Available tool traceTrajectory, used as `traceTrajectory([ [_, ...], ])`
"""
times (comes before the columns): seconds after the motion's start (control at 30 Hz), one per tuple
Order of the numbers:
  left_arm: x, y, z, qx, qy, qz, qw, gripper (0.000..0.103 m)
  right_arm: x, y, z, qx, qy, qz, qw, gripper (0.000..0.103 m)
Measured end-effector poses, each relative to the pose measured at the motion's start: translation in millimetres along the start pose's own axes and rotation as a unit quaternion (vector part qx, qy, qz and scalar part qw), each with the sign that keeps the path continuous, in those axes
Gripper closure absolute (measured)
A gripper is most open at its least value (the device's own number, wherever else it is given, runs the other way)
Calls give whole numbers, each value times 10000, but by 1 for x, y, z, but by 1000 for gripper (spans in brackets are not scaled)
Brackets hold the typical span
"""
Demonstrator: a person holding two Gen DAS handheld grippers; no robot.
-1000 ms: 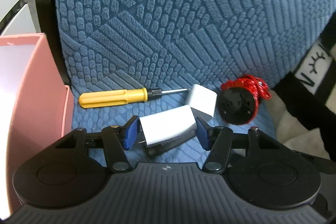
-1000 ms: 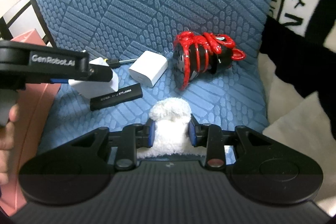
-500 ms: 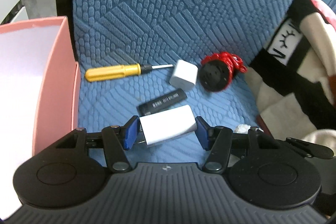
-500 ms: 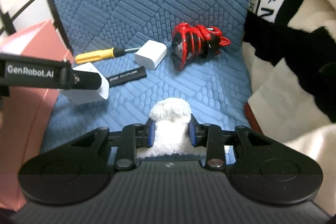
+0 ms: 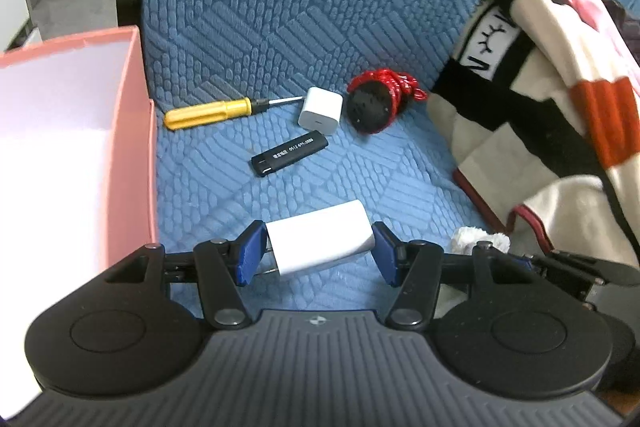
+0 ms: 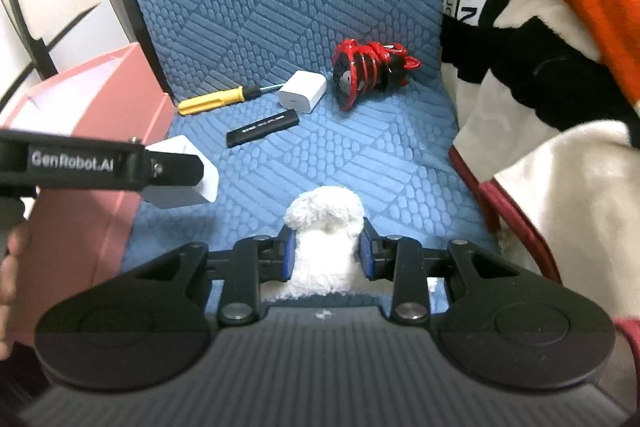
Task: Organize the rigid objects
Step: 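Lift both held objects and carry them toward the pink box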
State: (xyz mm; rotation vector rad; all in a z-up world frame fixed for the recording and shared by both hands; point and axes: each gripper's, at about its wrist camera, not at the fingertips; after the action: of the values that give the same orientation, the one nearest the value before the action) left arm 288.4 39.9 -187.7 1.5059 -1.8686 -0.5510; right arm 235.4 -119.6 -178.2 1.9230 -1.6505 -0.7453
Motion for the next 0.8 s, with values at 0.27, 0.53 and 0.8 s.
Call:
traceTrajectory([
  [0.27, 6, 44, 17, 64, 14, 97, 9999, 40, -9, 33, 12, -8, -114, -50, 9999, 69],
  [0.53, -10, 87, 28, 85, 350, 94, 9993, 40, -33, 60, 9, -3, -125, -186, 9997, 69],
  [0.8, -45, 132, 12, 307, 542, -72, 9980, 40, -77, 80, -10, 136, 92, -436, 9989, 69],
])
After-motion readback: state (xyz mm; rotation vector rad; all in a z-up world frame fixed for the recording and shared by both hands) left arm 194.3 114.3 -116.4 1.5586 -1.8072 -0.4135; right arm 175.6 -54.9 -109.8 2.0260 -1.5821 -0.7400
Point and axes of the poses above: each gripper's, at about its wrist camera, not at the fingertips, and y roughly against the way its jaws point, x to its right, z to its underside, and after that the axes turned 8 degrees about x, right-handed
